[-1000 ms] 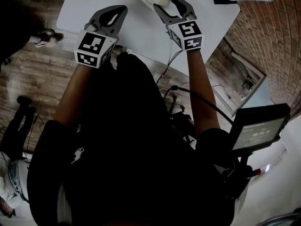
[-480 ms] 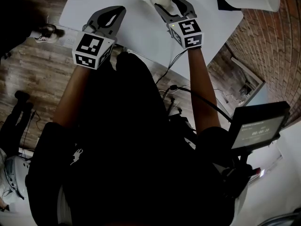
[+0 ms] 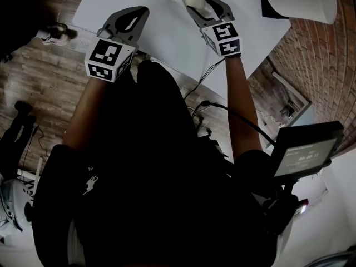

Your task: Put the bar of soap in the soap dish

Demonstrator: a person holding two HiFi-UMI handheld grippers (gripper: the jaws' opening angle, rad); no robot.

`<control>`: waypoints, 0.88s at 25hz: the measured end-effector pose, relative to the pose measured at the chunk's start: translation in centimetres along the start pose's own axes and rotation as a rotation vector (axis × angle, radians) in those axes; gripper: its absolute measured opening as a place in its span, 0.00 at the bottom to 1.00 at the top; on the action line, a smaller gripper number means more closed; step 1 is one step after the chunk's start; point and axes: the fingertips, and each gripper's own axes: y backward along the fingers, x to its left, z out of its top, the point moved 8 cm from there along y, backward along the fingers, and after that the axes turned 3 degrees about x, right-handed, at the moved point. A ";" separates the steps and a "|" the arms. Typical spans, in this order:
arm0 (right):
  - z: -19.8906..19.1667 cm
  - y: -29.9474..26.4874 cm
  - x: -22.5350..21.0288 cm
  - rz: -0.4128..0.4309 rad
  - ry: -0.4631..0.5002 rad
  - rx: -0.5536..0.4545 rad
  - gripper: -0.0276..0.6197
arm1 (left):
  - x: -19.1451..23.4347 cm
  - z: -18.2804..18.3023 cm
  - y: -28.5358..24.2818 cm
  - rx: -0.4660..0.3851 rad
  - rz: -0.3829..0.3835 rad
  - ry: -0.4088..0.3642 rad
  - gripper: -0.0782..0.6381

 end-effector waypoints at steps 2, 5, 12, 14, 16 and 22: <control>-0.3 -0.3 -0.2 0.005 0.002 0.008 0.43 | 0.0 -0.2 0.0 -0.002 0.004 0.004 0.12; -0.4 -0.5 -0.2 0.014 0.006 0.021 0.43 | 0.1 -0.2 0.4 0.002 0.013 0.006 0.12; -1.0 -1.4 -0.3 0.028 0.023 0.058 0.43 | 0.1 -0.4 0.4 0.014 0.014 0.004 0.12; -1.0 -1.5 -0.4 0.040 0.011 0.061 0.43 | 0.1 -0.3 0.4 0.008 0.012 0.002 0.12; -0.8 -1.6 -0.4 0.051 -0.003 0.068 0.44 | 0.2 -0.1 0.6 0.003 0.015 -0.002 0.12; -0.6 -1.3 -0.2 0.047 0.006 0.066 0.44 | 0.2 0.4 0.6 0.010 0.006 -0.017 0.12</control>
